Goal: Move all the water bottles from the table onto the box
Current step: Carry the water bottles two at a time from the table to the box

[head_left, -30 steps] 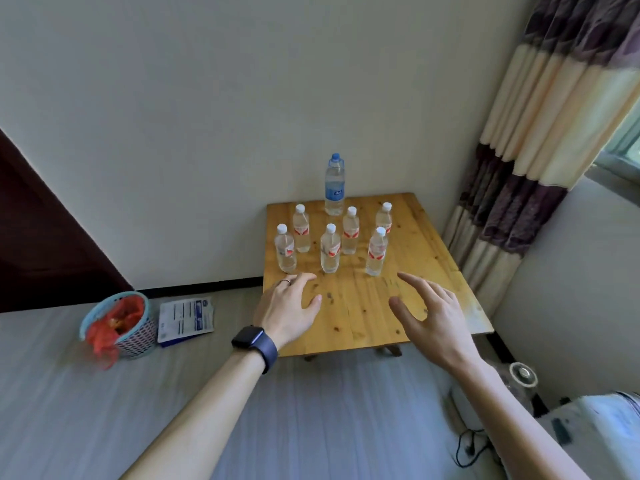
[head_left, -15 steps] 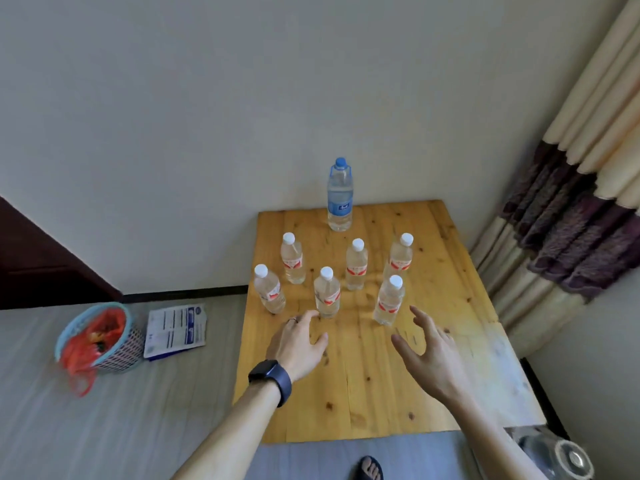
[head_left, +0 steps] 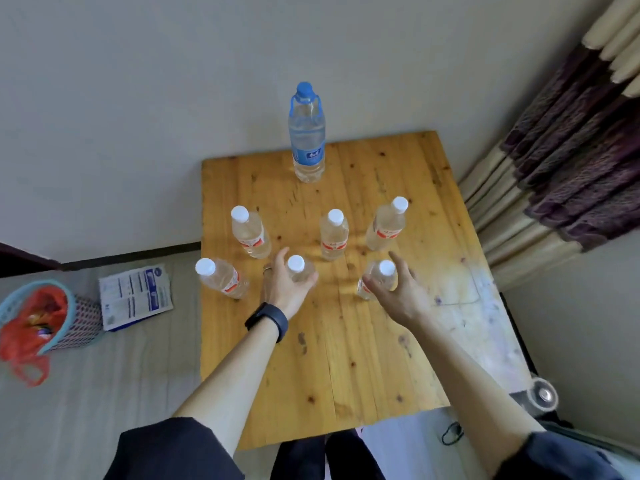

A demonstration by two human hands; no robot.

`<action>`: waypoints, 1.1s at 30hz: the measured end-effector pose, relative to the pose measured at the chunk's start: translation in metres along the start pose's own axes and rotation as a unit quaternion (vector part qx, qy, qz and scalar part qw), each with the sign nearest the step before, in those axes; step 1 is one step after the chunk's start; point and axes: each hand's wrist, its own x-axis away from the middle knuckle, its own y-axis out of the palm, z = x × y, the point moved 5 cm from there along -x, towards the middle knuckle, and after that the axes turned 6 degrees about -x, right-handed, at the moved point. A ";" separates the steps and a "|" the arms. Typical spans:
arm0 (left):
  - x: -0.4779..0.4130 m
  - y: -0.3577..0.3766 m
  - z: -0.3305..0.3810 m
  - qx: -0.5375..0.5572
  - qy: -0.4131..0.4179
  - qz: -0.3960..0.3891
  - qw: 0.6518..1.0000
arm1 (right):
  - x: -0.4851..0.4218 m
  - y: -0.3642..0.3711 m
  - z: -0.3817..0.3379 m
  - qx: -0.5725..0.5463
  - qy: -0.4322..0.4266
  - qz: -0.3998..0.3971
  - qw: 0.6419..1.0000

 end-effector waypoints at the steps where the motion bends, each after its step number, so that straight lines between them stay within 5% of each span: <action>1: -0.005 0.003 -0.001 -0.002 0.005 -0.002 1.000 | -0.005 0.004 0.005 0.000 0.005 -0.001 1.000; 7: -0.010 -0.002 -0.010 -0.010 0.026 -0.028 0.999 | -0.009 0.013 0.016 -0.024 -0.014 0.009 1.000; 20: 0.080 -0.002 -0.061 -0.084 0.101 -0.193 0.972 | 0.109 0.050 0.041 -0.006 -0.018 -0.100 0.995; 33: 0.112 0.024 -0.096 0.006 0.081 -0.187 0.979 | 0.124 0.063 0.049 -0.019 -0.044 -0.089 0.995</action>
